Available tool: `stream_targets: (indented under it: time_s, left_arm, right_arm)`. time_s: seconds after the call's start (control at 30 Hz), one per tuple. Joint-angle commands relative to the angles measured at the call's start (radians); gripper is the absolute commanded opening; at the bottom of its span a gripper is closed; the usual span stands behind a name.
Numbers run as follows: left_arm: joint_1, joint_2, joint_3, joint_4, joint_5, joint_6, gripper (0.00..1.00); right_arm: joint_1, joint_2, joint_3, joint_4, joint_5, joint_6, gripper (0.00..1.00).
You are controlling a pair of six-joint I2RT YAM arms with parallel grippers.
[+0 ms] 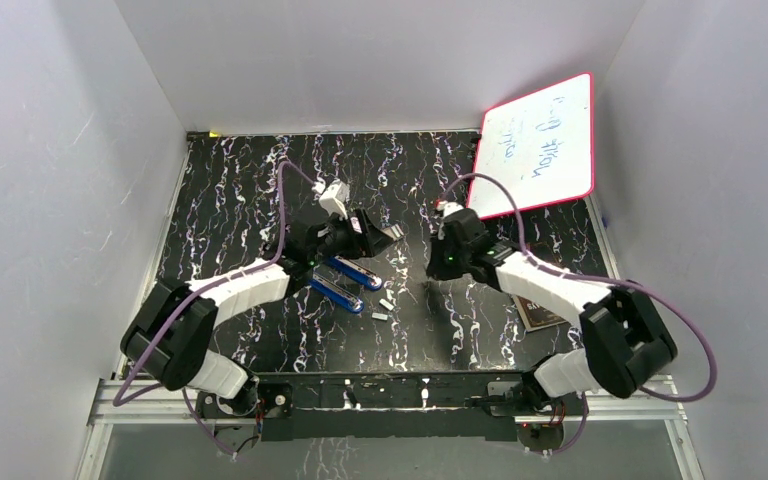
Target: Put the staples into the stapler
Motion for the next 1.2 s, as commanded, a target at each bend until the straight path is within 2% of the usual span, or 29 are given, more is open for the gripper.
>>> stream_targets:
  time_s: [0.0, 0.17, 0.43, 0.83, 1.17]
  left_arm:
    - [0.003, 0.013, -0.048, 0.127, -0.069, -0.326, 0.68]
    - [-0.008, 0.061, -0.031, 0.188, -0.066, -0.43, 0.69]
    - [-0.068, 0.153, 0.012, 0.236, -0.051, -0.439, 0.65]
    - [-0.109, 0.23, 0.039, 0.362, -0.037, -0.47, 0.61]
    - [-0.133, 0.254, 0.047, 0.387, -0.001, -0.453, 0.5]
  right_arm:
    - [-0.094, -0.116, -0.076, 0.153, -0.127, 0.066, 0.08]
    - [-0.147, -0.197, -0.148, 0.237, -0.202, 0.081, 0.08]
    - [-0.158, -0.246, -0.178, 0.317, -0.274, 0.087, 0.08]
    - [-0.161, -0.253, -0.163, 0.347, -0.311, 0.112, 0.08]
    - [-0.164, -0.255, -0.152, 0.351, -0.305, 0.128, 0.07]
